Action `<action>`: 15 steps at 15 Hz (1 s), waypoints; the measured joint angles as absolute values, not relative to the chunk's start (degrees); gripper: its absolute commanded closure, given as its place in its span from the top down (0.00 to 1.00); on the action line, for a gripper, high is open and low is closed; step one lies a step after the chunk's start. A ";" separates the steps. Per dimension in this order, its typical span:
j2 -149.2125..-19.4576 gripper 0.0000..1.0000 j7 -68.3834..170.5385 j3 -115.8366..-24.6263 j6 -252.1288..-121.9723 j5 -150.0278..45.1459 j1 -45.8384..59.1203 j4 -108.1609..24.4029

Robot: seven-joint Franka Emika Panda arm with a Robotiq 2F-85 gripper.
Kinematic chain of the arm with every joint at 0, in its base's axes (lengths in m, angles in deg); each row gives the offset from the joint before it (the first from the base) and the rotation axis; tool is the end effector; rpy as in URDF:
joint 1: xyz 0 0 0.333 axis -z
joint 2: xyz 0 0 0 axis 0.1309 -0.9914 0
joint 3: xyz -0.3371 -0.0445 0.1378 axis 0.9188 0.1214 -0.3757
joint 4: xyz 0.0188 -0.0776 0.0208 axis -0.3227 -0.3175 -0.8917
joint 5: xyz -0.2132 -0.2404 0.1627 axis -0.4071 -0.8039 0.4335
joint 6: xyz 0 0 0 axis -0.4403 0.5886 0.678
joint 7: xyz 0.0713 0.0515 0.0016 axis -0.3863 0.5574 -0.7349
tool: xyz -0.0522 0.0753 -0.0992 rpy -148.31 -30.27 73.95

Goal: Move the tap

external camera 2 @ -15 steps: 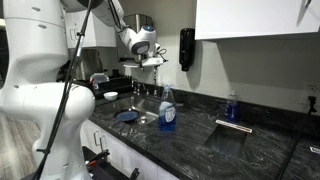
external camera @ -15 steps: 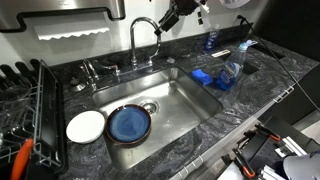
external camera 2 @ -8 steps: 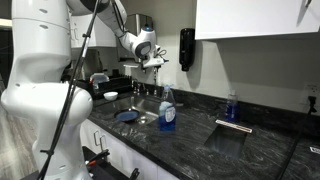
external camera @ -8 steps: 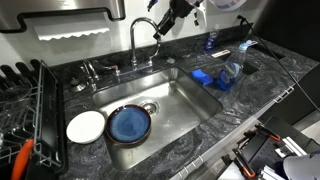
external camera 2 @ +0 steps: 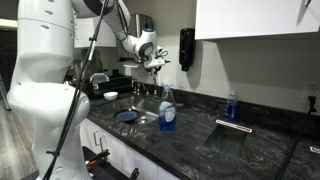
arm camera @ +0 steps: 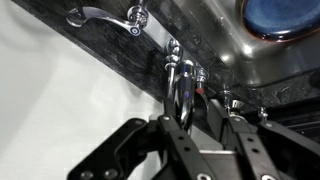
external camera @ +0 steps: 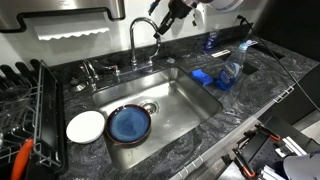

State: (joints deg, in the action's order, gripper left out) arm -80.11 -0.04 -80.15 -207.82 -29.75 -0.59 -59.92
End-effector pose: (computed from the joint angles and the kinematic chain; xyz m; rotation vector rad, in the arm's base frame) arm 0.6273 0.1440 0.4872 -2.7027 -1.1051 -0.9173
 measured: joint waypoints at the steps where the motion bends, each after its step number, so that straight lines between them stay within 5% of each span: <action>1: -80.26 0.02 1.60 -80.22 -207.81 -31.61 -0.40 -59.69; 15: -80.16 0.06 25.62 -82.17 -200.33 -49.70 -0.77 -55.83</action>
